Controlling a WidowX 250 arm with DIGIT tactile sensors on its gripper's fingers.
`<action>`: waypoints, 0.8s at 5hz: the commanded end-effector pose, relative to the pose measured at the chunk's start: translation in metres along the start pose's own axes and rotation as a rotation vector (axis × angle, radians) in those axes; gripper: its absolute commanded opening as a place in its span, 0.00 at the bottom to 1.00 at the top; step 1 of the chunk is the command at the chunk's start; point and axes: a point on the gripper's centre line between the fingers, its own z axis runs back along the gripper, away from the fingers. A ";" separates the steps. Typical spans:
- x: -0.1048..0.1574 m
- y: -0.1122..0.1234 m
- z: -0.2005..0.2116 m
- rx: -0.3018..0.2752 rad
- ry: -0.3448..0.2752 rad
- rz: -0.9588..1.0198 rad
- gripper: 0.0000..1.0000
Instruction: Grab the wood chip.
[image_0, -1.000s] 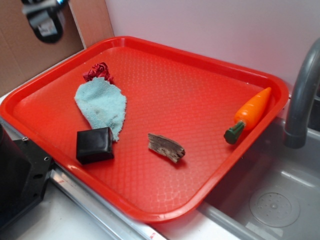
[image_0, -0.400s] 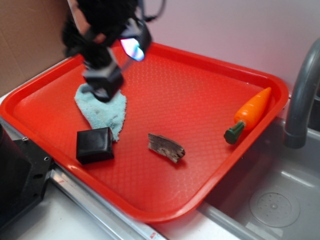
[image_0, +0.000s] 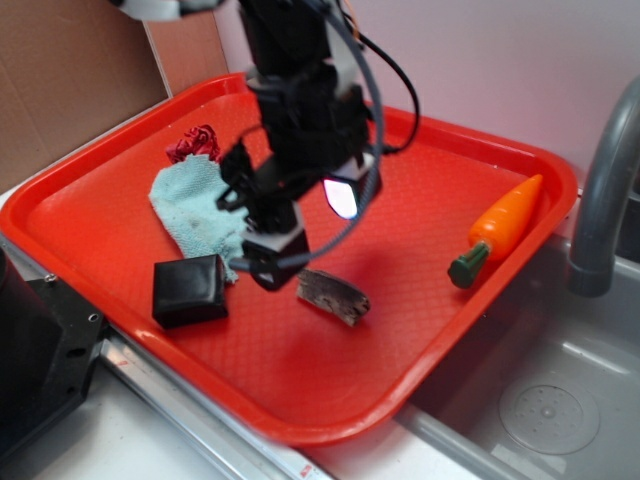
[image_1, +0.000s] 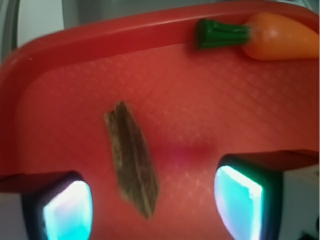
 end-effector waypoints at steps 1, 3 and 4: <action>0.008 -0.007 -0.026 0.010 0.066 -0.109 1.00; 0.005 -0.007 -0.036 0.009 0.082 -0.174 0.24; 0.005 -0.005 -0.037 0.000 0.079 -0.172 0.00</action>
